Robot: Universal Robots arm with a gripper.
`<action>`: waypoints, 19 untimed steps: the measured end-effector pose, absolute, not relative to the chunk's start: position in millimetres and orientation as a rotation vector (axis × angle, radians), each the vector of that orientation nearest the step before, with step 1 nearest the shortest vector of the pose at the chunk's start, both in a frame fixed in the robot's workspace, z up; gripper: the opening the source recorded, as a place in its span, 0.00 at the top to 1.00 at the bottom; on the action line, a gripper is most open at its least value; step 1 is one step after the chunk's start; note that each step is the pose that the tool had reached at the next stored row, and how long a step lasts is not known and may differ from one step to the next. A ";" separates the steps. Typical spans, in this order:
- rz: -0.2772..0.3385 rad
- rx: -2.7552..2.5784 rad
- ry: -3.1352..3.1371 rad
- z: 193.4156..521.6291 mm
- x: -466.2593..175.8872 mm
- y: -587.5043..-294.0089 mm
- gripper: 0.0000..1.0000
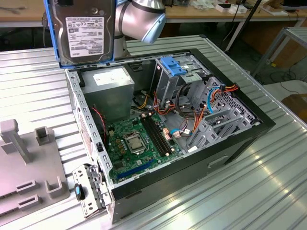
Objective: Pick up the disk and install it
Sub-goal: 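Pick up the disk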
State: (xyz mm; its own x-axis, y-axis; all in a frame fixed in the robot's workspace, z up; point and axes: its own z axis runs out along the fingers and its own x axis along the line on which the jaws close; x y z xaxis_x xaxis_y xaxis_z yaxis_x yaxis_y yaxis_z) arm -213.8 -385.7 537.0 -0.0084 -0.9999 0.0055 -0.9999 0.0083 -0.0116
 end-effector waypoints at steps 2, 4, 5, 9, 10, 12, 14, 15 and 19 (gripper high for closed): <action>-0.018 -2.210 2.228 536.2 -205.1 -385.7 0.63; -0.017 -2.210 2.228 535.3 -194.0 -385.7 0.63; -0.017 -2.210 2.228 534.7 -186.8 -385.7 0.63; -0.017 -2.210 2.229 533.3 -162.6 -385.7 0.63; -0.017 -2.210 2.228 533.0 -157.7 -385.7 0.63; -0.017 -2.210 2.228 532.5 -145.6 -385.7 0.63; -0.017 -2.210 2.229 532.3 -131.8 -385.7 0.63; -0.017 -2.209 2.230 531.9 -123.6 -385.7 0.63; -0.019 -2.201 2.236 524.9 -108.4 -386.6 0.63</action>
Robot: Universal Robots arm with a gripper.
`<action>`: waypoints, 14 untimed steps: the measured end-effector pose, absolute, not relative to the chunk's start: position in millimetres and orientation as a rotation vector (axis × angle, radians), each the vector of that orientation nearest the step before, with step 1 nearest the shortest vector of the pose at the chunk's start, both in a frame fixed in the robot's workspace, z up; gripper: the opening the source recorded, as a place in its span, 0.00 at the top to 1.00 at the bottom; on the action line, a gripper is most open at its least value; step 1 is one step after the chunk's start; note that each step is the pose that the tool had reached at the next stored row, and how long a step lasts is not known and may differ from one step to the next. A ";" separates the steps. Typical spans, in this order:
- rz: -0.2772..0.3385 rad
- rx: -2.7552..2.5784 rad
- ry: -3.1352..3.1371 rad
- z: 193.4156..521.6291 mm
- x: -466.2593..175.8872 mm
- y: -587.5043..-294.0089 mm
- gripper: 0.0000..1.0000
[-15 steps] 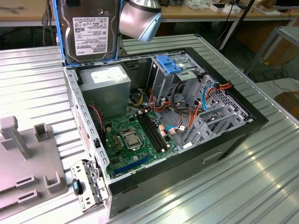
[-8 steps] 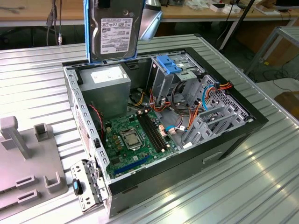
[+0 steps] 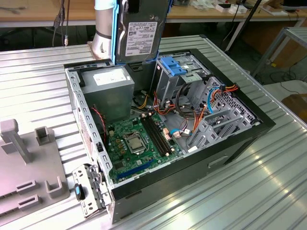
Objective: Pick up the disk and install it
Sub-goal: 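Pick up the disk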
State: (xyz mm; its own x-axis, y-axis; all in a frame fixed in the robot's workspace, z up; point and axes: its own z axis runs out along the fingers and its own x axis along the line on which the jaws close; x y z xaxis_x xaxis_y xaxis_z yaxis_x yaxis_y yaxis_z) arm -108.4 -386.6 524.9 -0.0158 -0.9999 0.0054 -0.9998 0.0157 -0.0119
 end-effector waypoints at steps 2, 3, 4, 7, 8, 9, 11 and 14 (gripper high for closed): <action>-0.022 -2.198 2.236 522.6 -107.4 -387.8 0.63; -0.024 -2.197 2.235 520.4 -106.6 -389.8 0.63; -0.025 -2.196 2.235 518.7 -105.9 -391.7 0.63; -0.027 -2.194 2.234 515.1 -104.3 -396.0 0.63; -0.028 -2.194 2.235 514.0 -103.8 -397.4 0.63; -0.028 -2.194 2.235 512.4 -103.1 -399.4 0.63; -0.028 -2.193 2.235 509.8 -102.0 -403.0 0.63; -0.034 -2.194 2.239 507.9 -101.0 -406.2 0.63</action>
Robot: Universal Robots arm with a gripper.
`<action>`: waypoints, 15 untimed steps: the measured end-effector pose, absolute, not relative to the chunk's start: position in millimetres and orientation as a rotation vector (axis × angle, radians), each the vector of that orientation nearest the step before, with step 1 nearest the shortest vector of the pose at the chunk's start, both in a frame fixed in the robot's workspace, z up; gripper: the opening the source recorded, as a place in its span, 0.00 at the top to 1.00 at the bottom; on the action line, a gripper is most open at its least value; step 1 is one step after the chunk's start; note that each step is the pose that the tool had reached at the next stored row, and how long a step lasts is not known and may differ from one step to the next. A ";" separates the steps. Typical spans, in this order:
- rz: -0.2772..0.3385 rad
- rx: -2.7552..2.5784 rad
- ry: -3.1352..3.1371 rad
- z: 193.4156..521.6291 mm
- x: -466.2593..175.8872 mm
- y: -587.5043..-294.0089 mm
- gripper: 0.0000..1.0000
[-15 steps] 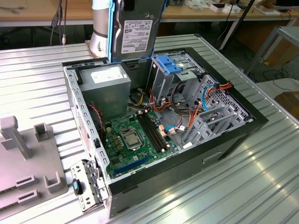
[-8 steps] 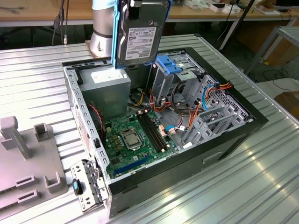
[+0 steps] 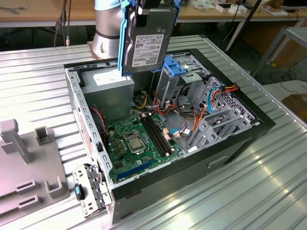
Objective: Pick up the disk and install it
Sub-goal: 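Pick up the disk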
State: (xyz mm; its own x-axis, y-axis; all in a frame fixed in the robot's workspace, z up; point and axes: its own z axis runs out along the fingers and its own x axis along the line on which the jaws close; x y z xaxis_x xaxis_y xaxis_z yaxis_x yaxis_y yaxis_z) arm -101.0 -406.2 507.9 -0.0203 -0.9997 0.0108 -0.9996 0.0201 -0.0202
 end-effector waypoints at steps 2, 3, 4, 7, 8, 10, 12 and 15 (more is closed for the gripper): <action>-0.046 -2.197 2.245 506.6 -100.8 -408.7 0.63; -0.049 -2.198 2.247 506.1 -100.7 -410.0 0.63; -0.051 -2.198 2.248 505.5 -100.7 -411.2 0.63; -0.056 -2.195 2.249 503.3 -100.6 -414.2 0.63; -0.058 -2.194 2.250 501.8 -100.5 -415.4 0.63; -0.063 -2.185 2.253 496.9 -100.2 -418.2 0.63; -0.064 -2.166 2.272 493.6 -98.9 -418.4 0.63; -0.075 -2.164 2.284 492.6 -97.9 -419.2 0.63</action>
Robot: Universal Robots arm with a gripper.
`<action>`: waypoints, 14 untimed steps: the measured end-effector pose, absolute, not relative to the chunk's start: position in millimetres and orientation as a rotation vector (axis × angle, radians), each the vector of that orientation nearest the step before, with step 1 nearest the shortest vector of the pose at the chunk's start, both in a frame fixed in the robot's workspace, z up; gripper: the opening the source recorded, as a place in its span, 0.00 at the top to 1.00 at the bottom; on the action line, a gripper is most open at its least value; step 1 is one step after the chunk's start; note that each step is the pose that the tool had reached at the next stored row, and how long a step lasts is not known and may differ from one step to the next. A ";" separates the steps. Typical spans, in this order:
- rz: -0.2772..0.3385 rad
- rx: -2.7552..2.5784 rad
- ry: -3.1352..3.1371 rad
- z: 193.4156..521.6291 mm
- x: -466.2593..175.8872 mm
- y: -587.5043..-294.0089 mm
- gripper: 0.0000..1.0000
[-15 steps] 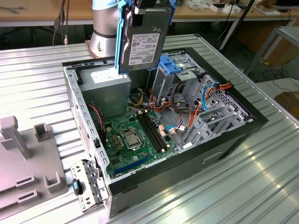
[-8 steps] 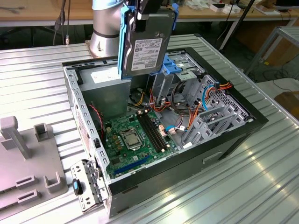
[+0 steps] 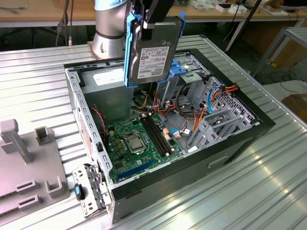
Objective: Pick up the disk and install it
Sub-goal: 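Pick up the disk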
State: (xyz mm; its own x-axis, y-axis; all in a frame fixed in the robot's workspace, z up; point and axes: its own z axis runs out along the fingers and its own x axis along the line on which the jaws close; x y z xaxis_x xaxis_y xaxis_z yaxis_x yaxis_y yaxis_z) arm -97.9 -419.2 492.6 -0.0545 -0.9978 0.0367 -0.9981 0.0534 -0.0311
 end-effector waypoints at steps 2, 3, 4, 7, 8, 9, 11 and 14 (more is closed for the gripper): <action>0.077 2.155 -2.276 491.9 -97.4 -422.9 0.63; 0.077 2.155 -2.276 490.8 -96.9 -426.8 0.63; 0.077 2.155 -2.276 489.5 -96.1 -432.5 0.63; 0.077 2.155 -2.276 488.2 -94.6 -441.0 0.63; 0.077 2.155 -2.276 487.8 -94.1 -443.1 0.63; 0.077 2.155 -2.275 487.6 -93.5 -445.1 0.63; 0.077 2.155 -2.276 486.6 -89.7 -451.8 0.63; 0.077 2.155 -2.276 486.7 -88.5 -452.9 0.63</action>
